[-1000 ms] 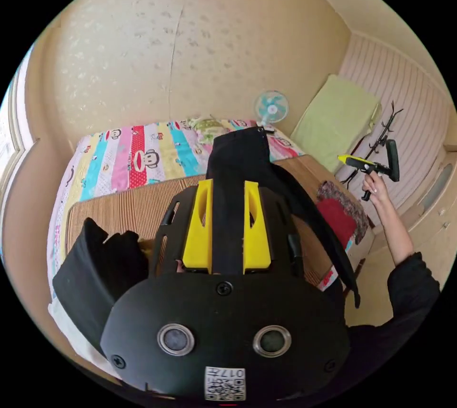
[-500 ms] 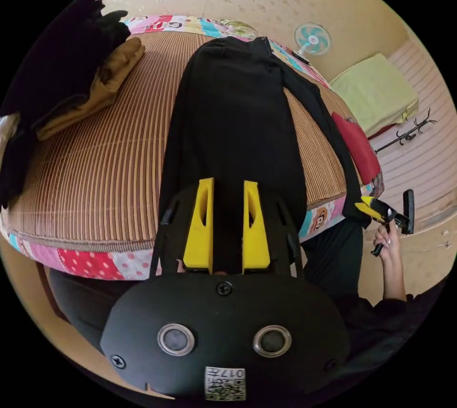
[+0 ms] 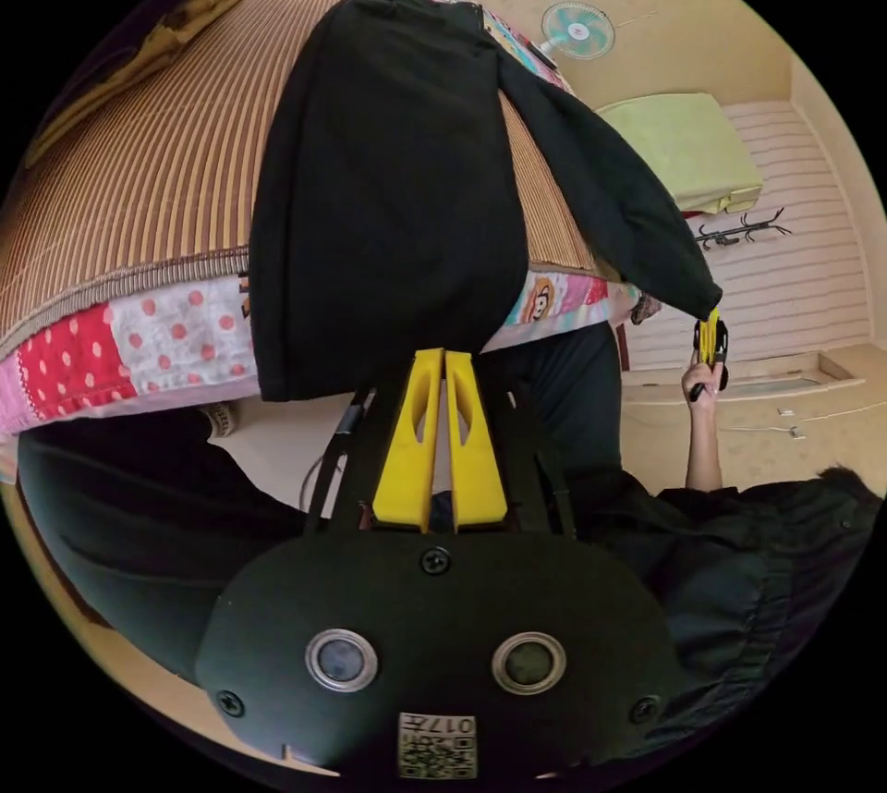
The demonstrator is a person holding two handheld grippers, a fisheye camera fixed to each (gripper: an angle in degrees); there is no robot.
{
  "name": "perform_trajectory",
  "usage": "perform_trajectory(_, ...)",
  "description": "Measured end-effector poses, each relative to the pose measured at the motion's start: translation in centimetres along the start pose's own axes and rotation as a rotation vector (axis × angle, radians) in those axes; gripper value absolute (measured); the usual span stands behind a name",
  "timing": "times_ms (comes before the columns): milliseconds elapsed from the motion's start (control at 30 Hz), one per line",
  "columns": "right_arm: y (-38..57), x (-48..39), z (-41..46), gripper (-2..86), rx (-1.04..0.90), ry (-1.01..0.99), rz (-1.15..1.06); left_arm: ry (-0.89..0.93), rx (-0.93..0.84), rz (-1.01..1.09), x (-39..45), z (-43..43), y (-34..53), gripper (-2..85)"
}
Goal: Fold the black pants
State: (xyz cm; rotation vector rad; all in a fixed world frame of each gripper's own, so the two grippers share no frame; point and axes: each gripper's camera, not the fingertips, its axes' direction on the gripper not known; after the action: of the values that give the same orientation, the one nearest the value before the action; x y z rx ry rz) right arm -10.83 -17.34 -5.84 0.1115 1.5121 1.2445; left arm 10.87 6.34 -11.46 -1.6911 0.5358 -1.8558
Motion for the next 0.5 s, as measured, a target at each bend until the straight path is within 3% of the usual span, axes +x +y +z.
perform_trajectory(133,0.6,6.4,-5.1,2.8,-0.010,0.263,0.181,0.062,0.026,0.056,1.1,-1.8,-0.1,5.0)
perform_trajectory(300,-1.1,0.2,-2.4,2.6,0.059,0.087,-0.086,0.123,0.088,0.214,5.8,-7.0,-3.6,7.5)
perform_trajectory(367,-2.3,-4.7,1.5,2.6,-0.035,0.026,-0.285,0.193,0.130,0.269,8.0,-9.5,-4.7,9.2)
perform_trajectory(433,-2.2,-10.1,9.1,2.6,-0.295,-0.043,-0.502,0.344,0.170,0.313,10.0,-12.2,-6.2,11.7)
perform_trajectory(500,-0.6,-11.7,15.0,2.7,-0.497,-0.099,-0.584,0.478,0.187,0.322,10.3,-13.6,-7.5,12.9)
